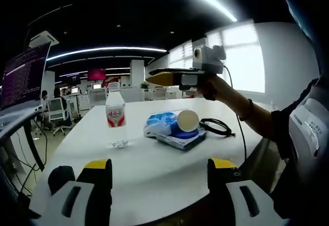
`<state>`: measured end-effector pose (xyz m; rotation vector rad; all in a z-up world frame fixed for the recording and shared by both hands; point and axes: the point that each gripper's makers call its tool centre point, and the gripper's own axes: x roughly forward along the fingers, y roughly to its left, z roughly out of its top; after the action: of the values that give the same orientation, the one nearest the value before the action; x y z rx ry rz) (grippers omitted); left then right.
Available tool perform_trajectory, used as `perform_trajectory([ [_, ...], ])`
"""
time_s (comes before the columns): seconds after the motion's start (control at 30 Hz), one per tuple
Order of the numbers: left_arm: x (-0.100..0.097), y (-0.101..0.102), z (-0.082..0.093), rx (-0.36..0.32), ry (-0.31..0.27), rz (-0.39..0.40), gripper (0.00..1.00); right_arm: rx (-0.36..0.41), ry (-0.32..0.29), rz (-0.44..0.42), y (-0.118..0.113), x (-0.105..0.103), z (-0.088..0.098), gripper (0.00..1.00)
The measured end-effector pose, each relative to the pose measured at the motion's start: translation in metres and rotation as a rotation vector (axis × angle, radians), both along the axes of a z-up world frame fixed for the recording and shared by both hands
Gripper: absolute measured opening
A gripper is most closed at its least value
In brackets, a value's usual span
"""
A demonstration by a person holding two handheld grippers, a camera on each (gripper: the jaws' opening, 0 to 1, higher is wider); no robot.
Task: Arrange the tabletop items into an orderly group along one side of the table until the central work area is clear of visible clutter.
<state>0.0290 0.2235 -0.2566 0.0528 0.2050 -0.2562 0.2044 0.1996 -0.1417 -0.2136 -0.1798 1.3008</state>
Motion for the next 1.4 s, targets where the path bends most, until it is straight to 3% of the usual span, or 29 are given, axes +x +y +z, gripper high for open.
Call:
perform_trajectory([
  [0.27, 0.009, -0.008, 0.011, -0.045, -0.026, -0.019, 0.75, -0.011, 0.017, -0.077, -0.026, 0.024, -0.006, 0.64],
  [0.5, 0.017, -0.013, 0.011, -0.043, -0.018, -0.027, 0.74, -0.028, 0.036, -0.146, -0.048, 0.043, -0.017, 0.62],
  [1.4, 0.028, -0.011, 0.011, -0.106, 0.004, -0.019, 0.73, -0.080, 0.124, -0.267, -0.093, 0.073, -0.052, 0.60],
])
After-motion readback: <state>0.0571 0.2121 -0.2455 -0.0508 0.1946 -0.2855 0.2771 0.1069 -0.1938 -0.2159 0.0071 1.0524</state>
